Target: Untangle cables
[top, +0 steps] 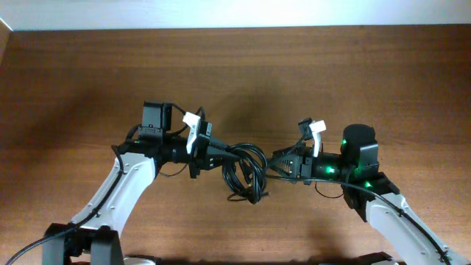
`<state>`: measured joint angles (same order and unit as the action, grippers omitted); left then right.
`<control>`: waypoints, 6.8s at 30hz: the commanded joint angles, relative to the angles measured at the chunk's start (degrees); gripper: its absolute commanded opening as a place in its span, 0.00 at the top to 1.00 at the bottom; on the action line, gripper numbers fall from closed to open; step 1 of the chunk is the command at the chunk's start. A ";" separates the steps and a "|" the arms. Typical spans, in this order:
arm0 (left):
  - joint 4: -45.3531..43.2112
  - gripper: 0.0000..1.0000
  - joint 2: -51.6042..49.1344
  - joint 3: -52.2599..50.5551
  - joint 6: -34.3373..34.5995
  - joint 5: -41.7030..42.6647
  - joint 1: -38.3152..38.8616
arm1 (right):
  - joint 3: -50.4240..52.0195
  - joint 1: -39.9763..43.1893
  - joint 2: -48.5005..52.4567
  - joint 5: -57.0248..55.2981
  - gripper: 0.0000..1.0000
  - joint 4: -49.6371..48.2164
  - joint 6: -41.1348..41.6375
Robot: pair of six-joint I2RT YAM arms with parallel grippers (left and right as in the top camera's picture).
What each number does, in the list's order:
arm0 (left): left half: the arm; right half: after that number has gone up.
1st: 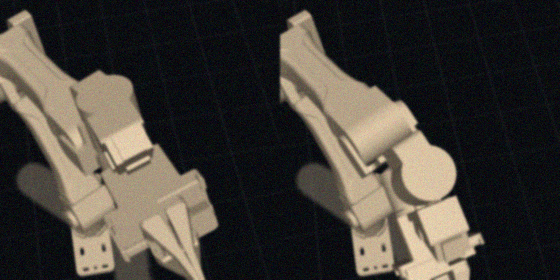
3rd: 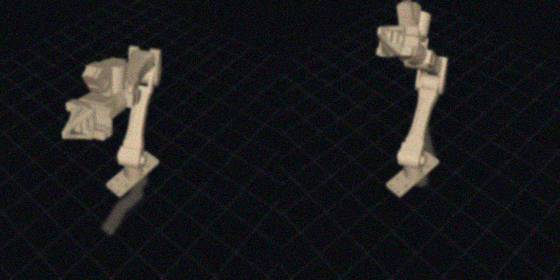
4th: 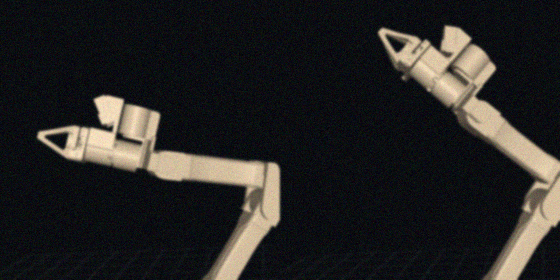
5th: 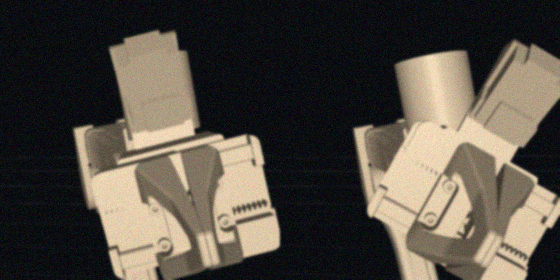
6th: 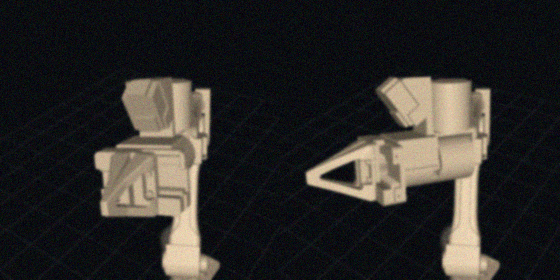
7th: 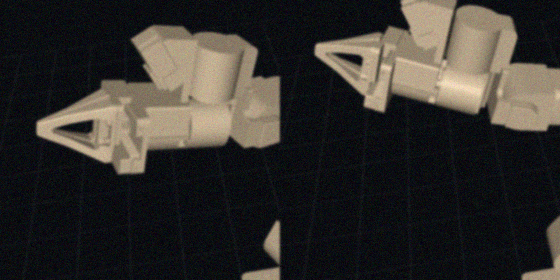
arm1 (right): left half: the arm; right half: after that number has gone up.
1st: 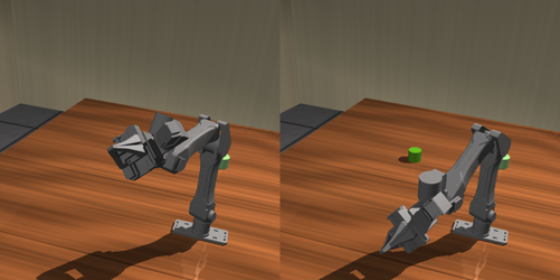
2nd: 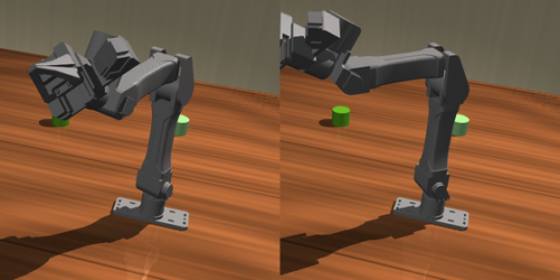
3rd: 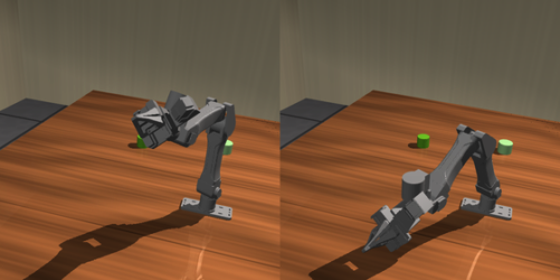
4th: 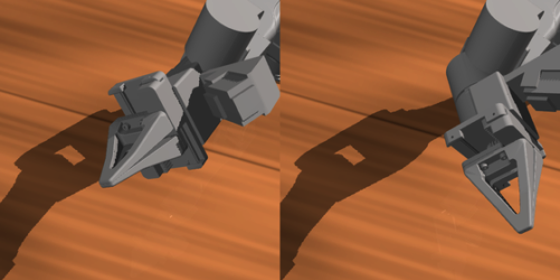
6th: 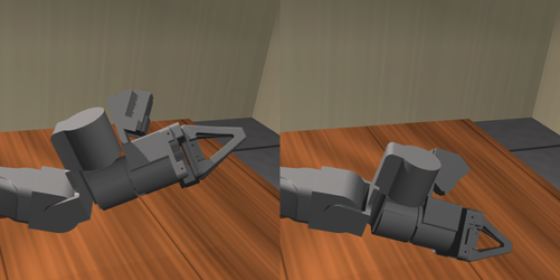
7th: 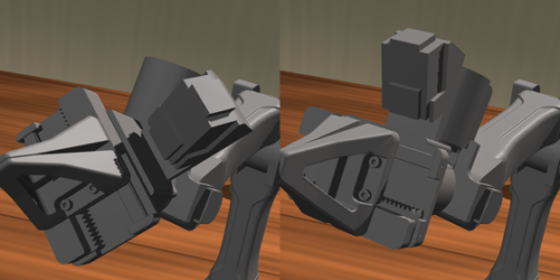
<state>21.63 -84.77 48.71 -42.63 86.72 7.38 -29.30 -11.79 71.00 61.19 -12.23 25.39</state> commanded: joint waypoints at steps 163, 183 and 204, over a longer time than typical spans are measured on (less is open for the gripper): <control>6.40 1.00 2.84 0.85 21.94 -37.20 4.59 | -0.28 -17.05 0.37 -31.26 0.94 -3.06 13.03; 7.48 1.00 2.84 0.85 21.97 -45.62 4.59 | -0.31 -8.98 -2.08 -24.39 0.41 11.19 2.23; 7.96 1.00 2.84 0.85 12.11 -30.18 7.26 | -2.12 -10.38 -18.14 -27.17 0.38 21.24 -3.96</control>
<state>29.93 -83.02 49.04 -29.39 53.25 14.57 -30.22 -21.87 53.19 32.45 9.37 22.09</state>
